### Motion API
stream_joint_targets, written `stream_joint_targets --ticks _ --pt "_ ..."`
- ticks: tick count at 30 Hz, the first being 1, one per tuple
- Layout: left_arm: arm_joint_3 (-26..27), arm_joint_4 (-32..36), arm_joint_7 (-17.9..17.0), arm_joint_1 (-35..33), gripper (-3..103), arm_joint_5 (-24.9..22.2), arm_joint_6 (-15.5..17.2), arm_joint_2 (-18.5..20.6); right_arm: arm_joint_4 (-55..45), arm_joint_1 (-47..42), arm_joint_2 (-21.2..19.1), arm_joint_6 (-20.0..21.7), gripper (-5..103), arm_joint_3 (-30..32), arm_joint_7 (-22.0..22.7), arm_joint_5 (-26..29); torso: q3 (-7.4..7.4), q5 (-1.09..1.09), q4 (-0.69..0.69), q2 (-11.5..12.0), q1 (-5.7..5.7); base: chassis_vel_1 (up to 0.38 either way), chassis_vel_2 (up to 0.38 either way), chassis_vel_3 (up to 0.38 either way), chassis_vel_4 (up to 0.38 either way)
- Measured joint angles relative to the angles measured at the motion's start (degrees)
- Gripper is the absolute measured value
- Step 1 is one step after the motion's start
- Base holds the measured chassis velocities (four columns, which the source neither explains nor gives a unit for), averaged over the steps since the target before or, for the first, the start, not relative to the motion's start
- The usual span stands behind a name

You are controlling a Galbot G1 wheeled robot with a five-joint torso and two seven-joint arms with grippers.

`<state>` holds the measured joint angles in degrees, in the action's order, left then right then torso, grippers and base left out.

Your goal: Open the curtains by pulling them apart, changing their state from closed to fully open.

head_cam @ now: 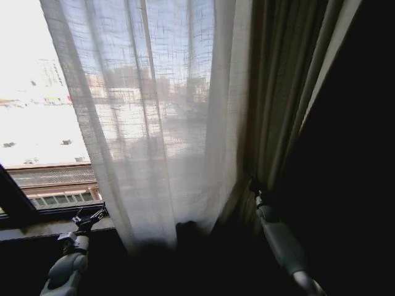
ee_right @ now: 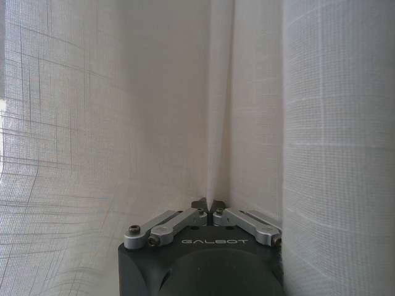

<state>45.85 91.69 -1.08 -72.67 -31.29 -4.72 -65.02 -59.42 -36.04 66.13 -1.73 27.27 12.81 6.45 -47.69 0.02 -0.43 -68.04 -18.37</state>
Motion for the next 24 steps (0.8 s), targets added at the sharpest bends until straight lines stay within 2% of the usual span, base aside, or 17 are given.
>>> stream_joint_targets --ticks 8,16,18,20,22,24 --pt "0.0 0.0 0.0 0.0 100 0.0 0.0 0.0 1.2 -0.3 -2.9 2.3 0 3.9 3.9 -1.6 0.00 -0.01 0.00 0.0 0.00 0.000 0.000 0.000 0.000" --pt "0.0 0.0 0.0 0.0 100 0.0 0.0 0.0 0.0 -1.6 -2.9 1.6 0 4.3 4.0 -1.7 0.00 -0.01 0.00 0.0 0.00 0.000 0.000 0.000 0.000" --pt "0.0 0.0 0.0 0.0 100 0.0 0.0 0.0 -1.1 -2.2 -2.5 -0.5 0 3.4 2.2 -0.7 0.00 -0.01 0.01 0.0 0.00 0.000 0.000 0.000 0.000" --pt "0.0 0.0 0.0 0.0 100 0.0 0.0 0.0 -3.3 -3.5 -2.2 -2.9 -3 2.0 -2.0 1.8 0.00 -0.02 0.03 0.0 0.00 0.000 0.000 0.000 0.000" --pt "0.0 0.0 0.0 0.0 100 0.0 0.0 0.0 -4.9 -4.4 -2.1 -3.7 -3 1.2 -3.7 3.0 0.00 -0.01 0.02 0.0 0.00 0.000 0.000 0.000 0.000" --pt "0.0 0.0 0.0 0.0 100 0.0 0.0 0.0 -8.1 -6.2 -1.9 -4.6 8 0.0 -6.0 4.8 0.00 -0.02 0.02 0.0 0.00 0.000 0.000 0.000 0.000"
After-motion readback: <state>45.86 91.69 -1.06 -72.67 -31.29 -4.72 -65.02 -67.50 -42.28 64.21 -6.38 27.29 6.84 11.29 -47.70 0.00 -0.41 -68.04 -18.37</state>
